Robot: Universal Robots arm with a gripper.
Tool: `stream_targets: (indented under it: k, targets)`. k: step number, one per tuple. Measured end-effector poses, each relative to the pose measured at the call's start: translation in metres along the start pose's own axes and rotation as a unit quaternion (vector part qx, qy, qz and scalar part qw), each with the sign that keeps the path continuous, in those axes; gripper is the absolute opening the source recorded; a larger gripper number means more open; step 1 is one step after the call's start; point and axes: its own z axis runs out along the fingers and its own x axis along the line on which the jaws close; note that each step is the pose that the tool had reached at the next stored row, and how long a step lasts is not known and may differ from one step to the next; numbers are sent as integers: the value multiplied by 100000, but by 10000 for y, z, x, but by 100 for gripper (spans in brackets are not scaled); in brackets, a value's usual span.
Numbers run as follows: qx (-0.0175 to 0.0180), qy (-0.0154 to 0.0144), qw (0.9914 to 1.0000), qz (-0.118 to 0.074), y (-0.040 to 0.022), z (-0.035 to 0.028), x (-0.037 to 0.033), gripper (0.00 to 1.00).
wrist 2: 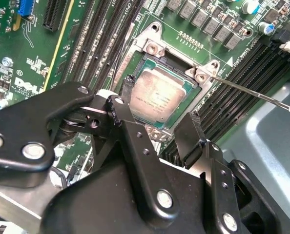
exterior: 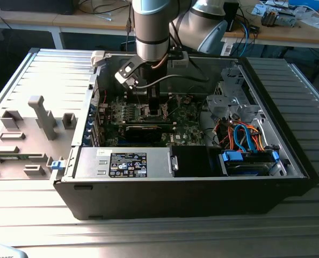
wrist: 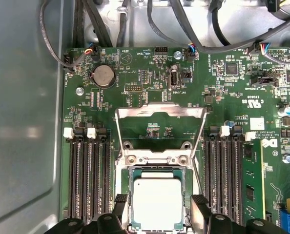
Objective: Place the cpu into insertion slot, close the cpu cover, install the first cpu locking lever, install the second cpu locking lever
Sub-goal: 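Place the cpu into insertion slot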
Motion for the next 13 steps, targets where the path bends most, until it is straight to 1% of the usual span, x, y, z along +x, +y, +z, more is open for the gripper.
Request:
stream_targets:
  k: [4, 5, 6, 7, 8, 10, 13]
  targets:
    - [-5, -1, 100000, -5, 1, -12, 0, 60]
    - [1, -11, 100000, -6, 1, -13, 0, 54]
    - [3, -10, 100000, -5, 1, -13, 0, 35]
    - [8, -26, 100000, -2, 1, -13, 0, 35]
    - [16, -82, 100000, -7, 4, -13, 0, 23]
    - [40, -215, 100000, -15, 6, -13, 0, 11]
    - [108, -409, 99999, -39, 16, -12, 0, 11]
